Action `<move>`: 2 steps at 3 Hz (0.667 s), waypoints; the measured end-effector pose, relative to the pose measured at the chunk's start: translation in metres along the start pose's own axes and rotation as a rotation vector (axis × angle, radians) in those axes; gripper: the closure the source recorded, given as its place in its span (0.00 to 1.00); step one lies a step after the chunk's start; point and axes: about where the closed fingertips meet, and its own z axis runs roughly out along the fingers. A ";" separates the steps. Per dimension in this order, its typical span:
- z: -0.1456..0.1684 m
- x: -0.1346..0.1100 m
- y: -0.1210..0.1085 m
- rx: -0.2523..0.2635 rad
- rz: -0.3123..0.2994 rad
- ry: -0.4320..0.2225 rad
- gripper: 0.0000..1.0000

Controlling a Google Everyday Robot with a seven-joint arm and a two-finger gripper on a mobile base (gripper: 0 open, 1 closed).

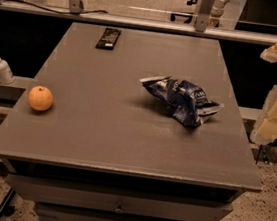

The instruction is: Pick rxbar chocolate

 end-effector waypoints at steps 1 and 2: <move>0.000 0.000 0.000 0.000 0.000 0.000 0.00; 0.007 -0.010 -0.013 0.010 0.016 -0.065 0.00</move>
Offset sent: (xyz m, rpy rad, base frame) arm 0.0520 0.0195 -0.0075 0.1964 -0.0563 0.0028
